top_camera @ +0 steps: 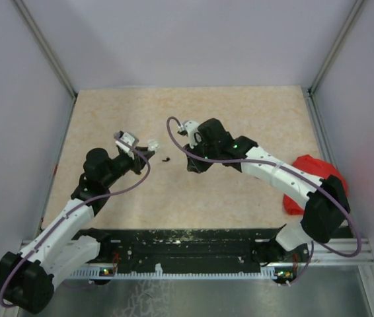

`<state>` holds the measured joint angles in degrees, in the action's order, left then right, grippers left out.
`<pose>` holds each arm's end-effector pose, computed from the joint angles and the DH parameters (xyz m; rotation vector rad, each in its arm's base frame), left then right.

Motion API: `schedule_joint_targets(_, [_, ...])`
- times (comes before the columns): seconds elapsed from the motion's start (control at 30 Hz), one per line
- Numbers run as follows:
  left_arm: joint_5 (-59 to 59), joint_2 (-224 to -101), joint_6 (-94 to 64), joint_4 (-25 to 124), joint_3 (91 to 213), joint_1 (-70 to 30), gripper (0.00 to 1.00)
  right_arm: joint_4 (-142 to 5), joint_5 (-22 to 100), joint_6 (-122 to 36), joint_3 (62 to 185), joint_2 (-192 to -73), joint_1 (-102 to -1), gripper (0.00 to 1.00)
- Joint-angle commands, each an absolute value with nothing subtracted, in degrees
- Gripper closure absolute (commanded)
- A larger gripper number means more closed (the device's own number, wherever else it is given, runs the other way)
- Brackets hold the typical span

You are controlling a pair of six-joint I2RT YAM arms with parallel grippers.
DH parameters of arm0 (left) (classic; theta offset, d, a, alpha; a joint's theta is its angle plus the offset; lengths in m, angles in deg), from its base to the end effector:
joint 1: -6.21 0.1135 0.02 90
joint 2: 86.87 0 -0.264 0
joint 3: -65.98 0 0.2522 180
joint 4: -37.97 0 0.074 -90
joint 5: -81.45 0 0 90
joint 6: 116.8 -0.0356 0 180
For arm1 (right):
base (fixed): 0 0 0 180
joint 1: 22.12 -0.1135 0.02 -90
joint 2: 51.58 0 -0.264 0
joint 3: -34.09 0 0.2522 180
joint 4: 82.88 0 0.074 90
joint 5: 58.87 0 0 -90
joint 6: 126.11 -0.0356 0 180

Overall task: Insert the wireless bluetooth earbuds into the charging case
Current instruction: Pick up the earbud from the center of the board, then place the earbud in the charging case.

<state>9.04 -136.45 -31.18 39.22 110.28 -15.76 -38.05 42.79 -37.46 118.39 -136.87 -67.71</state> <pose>0.1881 -0.0875 0.2790 0.6112 1.5896 -0.4881 0.2232 0.2382 0.2942 -1.0124 2.2223 0.6229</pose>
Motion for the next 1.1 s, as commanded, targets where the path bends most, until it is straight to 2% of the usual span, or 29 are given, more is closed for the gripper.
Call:
schedule_joint_targets(0.0, [20.0, -136.3, -31.5, 31.5, 109.2, -15.4, 0.99, -40.8, 54.7, -39.0, 120.8, -132.4, -64.6, 0.91])
schedule_joint_targets(0.2, [30.6, -137.9, -28.3, 22.0, 107.3, -15.6, 0.99, -43.7, 61.8, -41.3, 124.0, -129.9, -63.3, 0.9])
schedule_joint_targets(0.53, [37.6, -138.4, -28.1, 12.7, 104.7, -16.4, 0.99, -51.2, 72.5, -47.5, 125.2, -126.1, -63.1, 0.9])
schedule_joint_targets(0.77, [38.7, -139.1, -28.8, 4.2, 103.0, -18.9, 0.99, -59.9, 77.2, -53.6, 123.2, -125.6, -63.3, 0.9])
schedule_joint_targets(1.07, [40.0, -140.3, -28.1, -4.3, 101.9, -20.9, 0.99, -61.1, 77.8, -55.9, 122.6, -127.0, -63.8, 0.91])
